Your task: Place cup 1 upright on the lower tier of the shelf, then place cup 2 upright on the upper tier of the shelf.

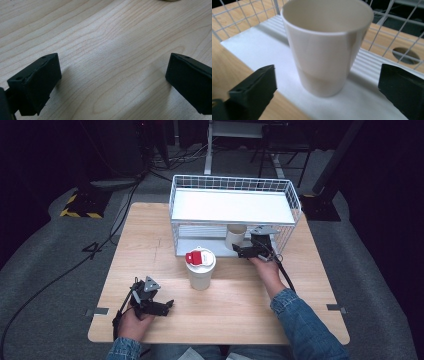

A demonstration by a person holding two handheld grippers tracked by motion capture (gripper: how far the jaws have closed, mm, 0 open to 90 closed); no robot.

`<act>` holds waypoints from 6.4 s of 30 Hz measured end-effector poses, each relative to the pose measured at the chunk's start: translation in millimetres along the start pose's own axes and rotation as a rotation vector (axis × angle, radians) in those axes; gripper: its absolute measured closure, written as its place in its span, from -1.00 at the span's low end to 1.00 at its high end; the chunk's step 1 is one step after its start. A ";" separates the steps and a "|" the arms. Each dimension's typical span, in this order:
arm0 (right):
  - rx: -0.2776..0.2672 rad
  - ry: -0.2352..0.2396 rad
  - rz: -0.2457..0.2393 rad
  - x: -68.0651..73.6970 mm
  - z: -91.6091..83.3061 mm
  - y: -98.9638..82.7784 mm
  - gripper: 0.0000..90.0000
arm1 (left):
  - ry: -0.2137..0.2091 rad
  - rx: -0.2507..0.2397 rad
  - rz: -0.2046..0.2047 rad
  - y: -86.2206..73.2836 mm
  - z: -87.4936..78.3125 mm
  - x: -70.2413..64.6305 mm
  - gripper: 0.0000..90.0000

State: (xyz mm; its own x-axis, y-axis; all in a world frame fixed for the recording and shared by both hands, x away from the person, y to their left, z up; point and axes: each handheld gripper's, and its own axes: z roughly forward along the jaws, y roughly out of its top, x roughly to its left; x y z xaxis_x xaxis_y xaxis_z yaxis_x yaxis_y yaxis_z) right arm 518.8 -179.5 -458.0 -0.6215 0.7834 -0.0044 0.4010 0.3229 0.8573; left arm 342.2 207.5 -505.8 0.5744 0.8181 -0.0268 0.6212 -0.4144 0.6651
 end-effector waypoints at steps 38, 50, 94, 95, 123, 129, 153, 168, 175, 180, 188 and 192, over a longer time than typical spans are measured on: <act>-0.028 0.076 -0.087 10.3 -142.9 -33.7 -0.97 | -0.005 0.003 -0.003 1.4 1.2 0.8 -0.98; 0.000 0.088 -0.061 6.5 -174.6 -64.3 -0.96 | -0.007 0.000 0.006 2.9 2.6 2.1 -0.99; 0.225 -0.007 -0.001 -2.8 -158.5 -150.3 -0.85 | 0.008 -0.002 -0.024 4.5 3.2 0.0 -0.96; 0.225 -0.006 0.002 -3.0 -158.3 -150.2 -0.85 | 0.006 -0.003 -0.030 4.6 3.0 0.0 -0.96; 0.234 0.001 -0.005 -5.1 -155.8 -149.2 -0.93 | -0.133 -0.308 -0.017 20.2 -30.7 -8.3 -0.96; 0.235 -0.002 -0.003 -4.7 -156.1 -149.4 -0.93 | -0.195 -0.410 0.036 25.7 -34.4 -13.1 -0.99; 0.234 -0.007 0.000 -4.3 -156.2 -149.6 -0.93 | -0.297 -0.441 0.062 67.0 9.0 -27.0 -1.00; 0.234 -0.007 -0.001 -4.3 -156.2 -149.6 -0.93 | -0.273 -0.421 0.076 84.5 30.7 -36.7 -1.00; 0.234 -0.011 0.003 -3.9 -156.0 -149.5 -0.94 | -0.264 -0.413 0.047 86.7 38.7 -38.2 -0.98; 0.233 -0.010 0.003 -3.9 -156.0 -149.6 -0.94 | -0.260 -0.414 0.043 88.4 45.2 -39.9 -0.91; 0.233 -0.012 0.004 -3.7 -156.0 -149.7 -0.94 | -0.274 -0.422 0.042 88.4 48.5 -40.3 -0.80; 0.233 -0.012 0.004 -3.7 -156.0 -149.7 -0.94 | -0.263 -0.425 0.053 87.7 48.5 -41.0 -0.77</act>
State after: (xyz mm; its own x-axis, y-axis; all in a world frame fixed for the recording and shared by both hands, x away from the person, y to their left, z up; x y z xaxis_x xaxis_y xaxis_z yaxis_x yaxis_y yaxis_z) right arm 356.1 -313.6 -506.0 -0.6117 0.7910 -0.0087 0.5489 0.4323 0.7155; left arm 398.9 118.3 -482.5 0.7482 0.6494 -0.1359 0.3469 -0.2083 0.9145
